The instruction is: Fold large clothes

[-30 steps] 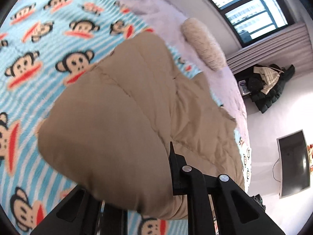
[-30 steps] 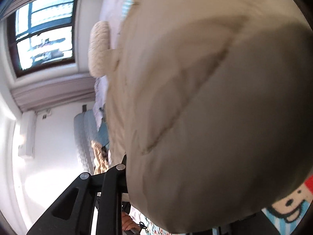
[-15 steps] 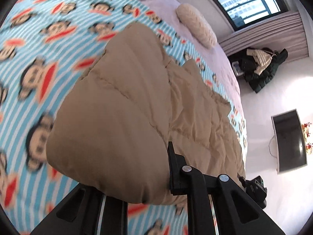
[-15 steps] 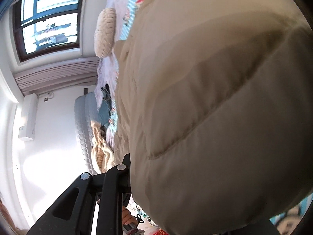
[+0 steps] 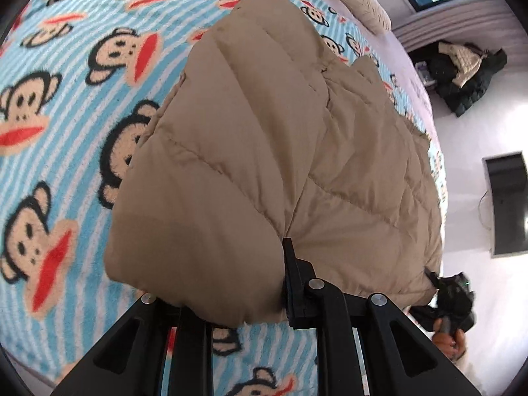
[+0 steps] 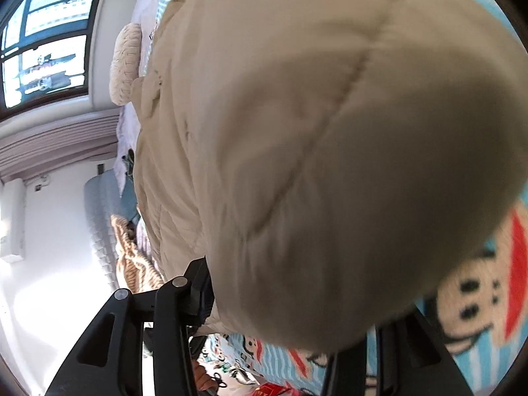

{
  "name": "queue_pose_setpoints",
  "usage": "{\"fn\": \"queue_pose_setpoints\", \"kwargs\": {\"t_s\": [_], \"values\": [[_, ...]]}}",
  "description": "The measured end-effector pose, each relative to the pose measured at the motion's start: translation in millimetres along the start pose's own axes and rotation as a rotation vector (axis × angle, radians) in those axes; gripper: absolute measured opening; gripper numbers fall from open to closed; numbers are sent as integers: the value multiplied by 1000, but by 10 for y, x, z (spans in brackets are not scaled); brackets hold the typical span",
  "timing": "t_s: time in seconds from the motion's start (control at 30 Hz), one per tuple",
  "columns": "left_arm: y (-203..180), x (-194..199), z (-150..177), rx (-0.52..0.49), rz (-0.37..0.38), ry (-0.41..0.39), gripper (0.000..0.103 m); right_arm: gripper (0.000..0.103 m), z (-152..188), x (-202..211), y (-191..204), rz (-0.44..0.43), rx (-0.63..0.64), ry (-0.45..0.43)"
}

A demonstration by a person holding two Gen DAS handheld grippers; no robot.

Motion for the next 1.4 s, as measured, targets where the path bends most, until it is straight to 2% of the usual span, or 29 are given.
{"fn": "queue_pose_setpoints", "kwargs": {"t_s": [0.03,0.1,0.13,0.33,0.43,0.53,0.67,0.73,0.8,0.93,1.0,1.07,1.17,1.4], "values": [[-16,33,4,-4,-23,5,25,51,28,36,30,18,2,-3],[-33,101,7,-22,-88,6,42,54,86,129,73,47,10,-6],[-45,148,22,-44,-124,4,47,54,131,170,108,65,19,-8],[-56,356,137,-130,-217,17,47,54,465,227,297,141,70,-1],[-15,474,168,-129,-245,11,47,54,574,248,423,161,109,11],[29,593,184,-130,-269,-7,48,54,702,67,638,187,160,25],[32,728,86,-139,-295,-20,48,54,923,67,749,221,234,54],[27,757,63,-142,-307,-24,48,54,981,-83,858,242,260,70],[-5,743,42,-140,-316,-25,48,59,1026,-180,927,257,279,84],[-44,720,2,-150,-338,-25,48,61,1115,-192,959,275,312,98],[-56,722,-15,-157,-344,-25,48,69,1151,-245,1004,282,319,99],[-55,729,-37,-169,-352,-28,48,70,1174,-268,1021,287,325,101],[-57,756,-53,-173,-361,-45,84,70,1211,-301,1041,304,334,102],[-93,700,-85,-199,-369,-37,84,70,1308,-374,1099,332,361,112]]}}
Point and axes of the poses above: each gripper's, at about its wrist camera, not at the fingertips, and x roughly against the way its jaws point, y to its left, z to its underside, the point moved 4 cm from there along -x, roughly the way its jaws point, and after that the axes turned 4 degrees about -z, right-handed, at the moved point
